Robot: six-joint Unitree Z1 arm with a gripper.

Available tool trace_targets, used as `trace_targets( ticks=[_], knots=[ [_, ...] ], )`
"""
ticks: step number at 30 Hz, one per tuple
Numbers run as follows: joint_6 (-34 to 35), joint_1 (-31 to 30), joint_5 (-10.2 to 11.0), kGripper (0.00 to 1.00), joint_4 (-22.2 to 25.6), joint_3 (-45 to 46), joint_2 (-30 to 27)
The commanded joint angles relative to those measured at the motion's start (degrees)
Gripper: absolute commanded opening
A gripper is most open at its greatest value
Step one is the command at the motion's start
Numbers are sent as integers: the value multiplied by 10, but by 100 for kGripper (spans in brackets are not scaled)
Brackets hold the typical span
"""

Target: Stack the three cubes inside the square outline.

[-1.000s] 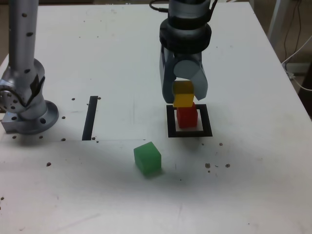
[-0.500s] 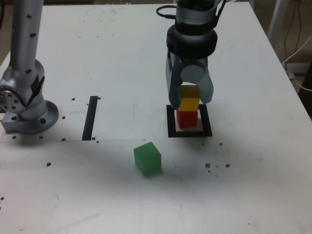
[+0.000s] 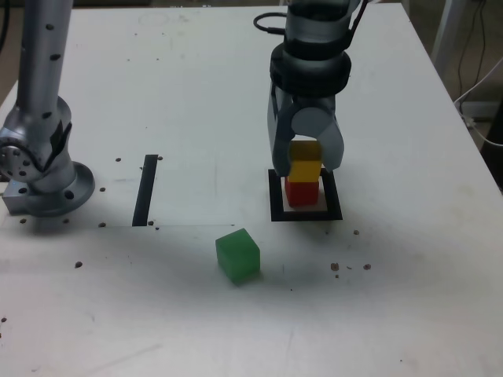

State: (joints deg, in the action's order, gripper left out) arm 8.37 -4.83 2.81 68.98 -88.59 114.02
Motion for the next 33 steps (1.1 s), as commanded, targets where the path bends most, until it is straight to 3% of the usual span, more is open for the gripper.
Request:
trace_targets(
  ticks=[1, 3, 9, 12, 16, 33],
  knots=[
    [-1, 2, 1, 30, -3, 5, 2],
    [-1, 2, 1, 39, -4, 8, 2],
    [-3, 3, 3, 83, -10, 16, -4],
    [-3, 3, 3, 95, -13, 17, -6],
    [-3, 3, 3, 99, -15, 16, -7],
    [-4, -5, 2, 99, 9, 25, -27]
  ],
)
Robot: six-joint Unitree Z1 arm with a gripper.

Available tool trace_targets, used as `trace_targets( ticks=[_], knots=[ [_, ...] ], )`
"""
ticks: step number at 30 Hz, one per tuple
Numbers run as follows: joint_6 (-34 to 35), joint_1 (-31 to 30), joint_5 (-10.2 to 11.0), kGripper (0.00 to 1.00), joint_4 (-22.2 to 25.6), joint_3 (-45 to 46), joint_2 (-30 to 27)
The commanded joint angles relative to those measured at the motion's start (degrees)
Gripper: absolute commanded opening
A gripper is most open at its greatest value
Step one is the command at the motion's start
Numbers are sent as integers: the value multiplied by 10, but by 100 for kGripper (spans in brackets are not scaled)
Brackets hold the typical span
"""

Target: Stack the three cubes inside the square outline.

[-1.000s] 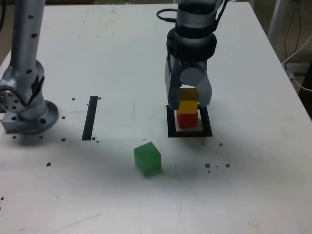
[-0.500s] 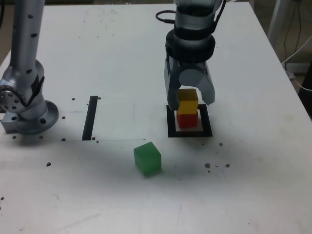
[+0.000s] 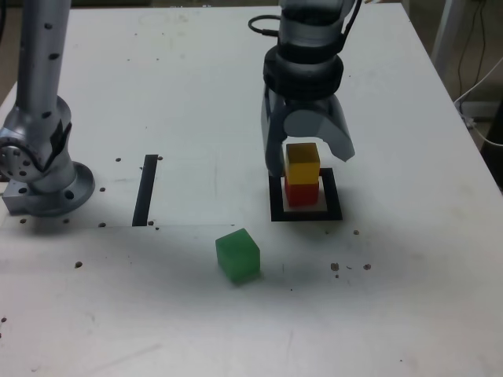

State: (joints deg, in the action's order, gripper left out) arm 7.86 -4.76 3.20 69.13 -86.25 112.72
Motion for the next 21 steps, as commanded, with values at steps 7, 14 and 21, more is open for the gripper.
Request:
trace_targets(
  ticks=[7, 14, 21],
  knots=[
    [37, -55, -7, 99, 30, 11, -62],
    [168, -128, -7, 100, 40, 72, -95],
    [303, -202, -49, 99, 28, 108, -118]
  ],
)
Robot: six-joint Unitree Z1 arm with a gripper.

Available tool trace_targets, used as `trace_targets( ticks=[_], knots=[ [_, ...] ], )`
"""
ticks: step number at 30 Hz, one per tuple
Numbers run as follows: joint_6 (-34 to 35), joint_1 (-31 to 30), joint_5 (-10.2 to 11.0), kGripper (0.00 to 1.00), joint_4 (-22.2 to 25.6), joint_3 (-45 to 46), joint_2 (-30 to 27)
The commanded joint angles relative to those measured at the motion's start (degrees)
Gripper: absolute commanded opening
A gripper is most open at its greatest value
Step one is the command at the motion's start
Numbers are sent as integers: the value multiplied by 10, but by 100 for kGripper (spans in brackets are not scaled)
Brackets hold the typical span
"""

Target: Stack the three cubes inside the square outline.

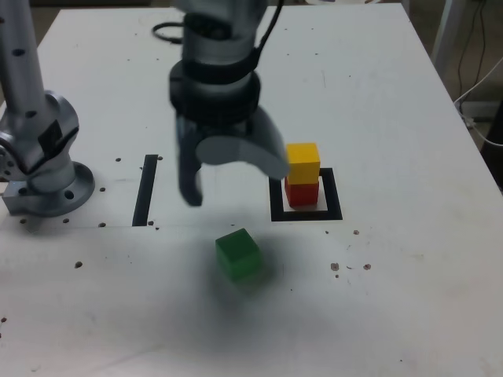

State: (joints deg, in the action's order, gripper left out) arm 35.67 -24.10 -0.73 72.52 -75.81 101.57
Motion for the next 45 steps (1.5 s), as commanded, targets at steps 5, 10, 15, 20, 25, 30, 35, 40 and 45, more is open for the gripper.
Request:
trace_targets(
  ticks=[5, 10, 15, 20, 25, 30, 35, 40, 45],
  knots=[
    [79, -43, -51, 99, -42, 20, -4],
    [111, -58, -59, 100, -67, 34, 9],
    [120, -58, -55, 100, -80, 40, 19],
    [121, -56, -55, 99, -102, 46, 37],
    [116, -49, -54, 98, -115, 52, 50],
    [97, -28, -50, 96, -117, 60, 65],
    [73, -15, -56, 91, -117, 61, 78],
    [53, -11, -73, 85, -128, 56, 89],
    [47, -5, -77, 82, -137, 53, 93]
  ],
)
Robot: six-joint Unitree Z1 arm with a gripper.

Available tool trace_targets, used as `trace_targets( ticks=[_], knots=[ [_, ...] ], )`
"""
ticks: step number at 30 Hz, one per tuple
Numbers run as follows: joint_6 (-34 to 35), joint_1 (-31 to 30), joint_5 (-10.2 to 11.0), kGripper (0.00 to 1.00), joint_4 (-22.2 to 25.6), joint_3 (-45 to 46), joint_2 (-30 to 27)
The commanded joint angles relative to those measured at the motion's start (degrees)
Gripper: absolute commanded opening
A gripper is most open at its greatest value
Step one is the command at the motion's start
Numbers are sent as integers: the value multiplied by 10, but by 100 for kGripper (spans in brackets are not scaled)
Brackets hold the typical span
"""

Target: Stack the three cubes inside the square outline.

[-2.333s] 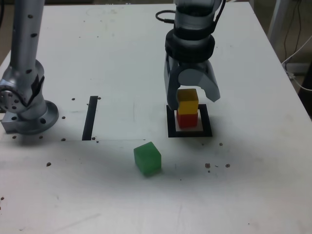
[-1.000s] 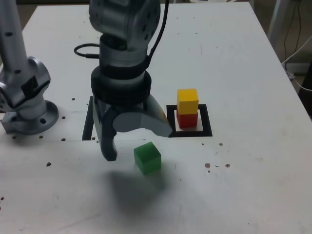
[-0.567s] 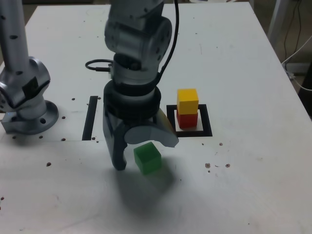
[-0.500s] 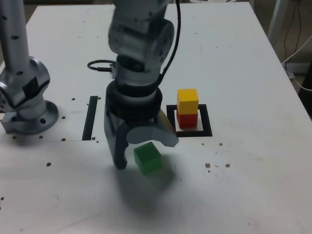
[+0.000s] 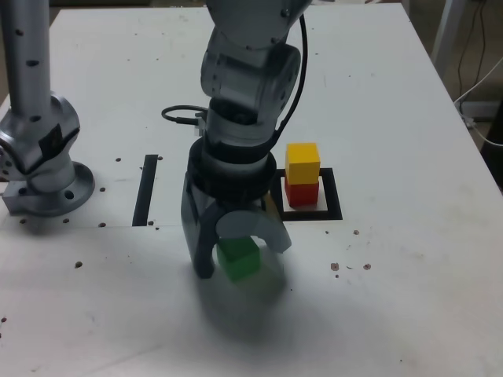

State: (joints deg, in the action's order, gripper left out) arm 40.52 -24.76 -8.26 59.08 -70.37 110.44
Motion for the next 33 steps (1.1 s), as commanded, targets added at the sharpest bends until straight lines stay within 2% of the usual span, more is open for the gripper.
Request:
trace_targets(
  ticks=[1, 13, 24, 27, 30, 33],
  knots=[
    [-2, 2, -2, 81, -4, -1, 5],
    [-3, 8, -2, 65, -14, 8, 3],
    [3, 14, 5, 55, -19, 12, 8],
    [6, 14, 5, 49, -20, 11, 7],
    [9, 14, 5, 43, -13, 3, 3],
    [7, 14, 5, 42, 7, -15, -4]
  ],
)
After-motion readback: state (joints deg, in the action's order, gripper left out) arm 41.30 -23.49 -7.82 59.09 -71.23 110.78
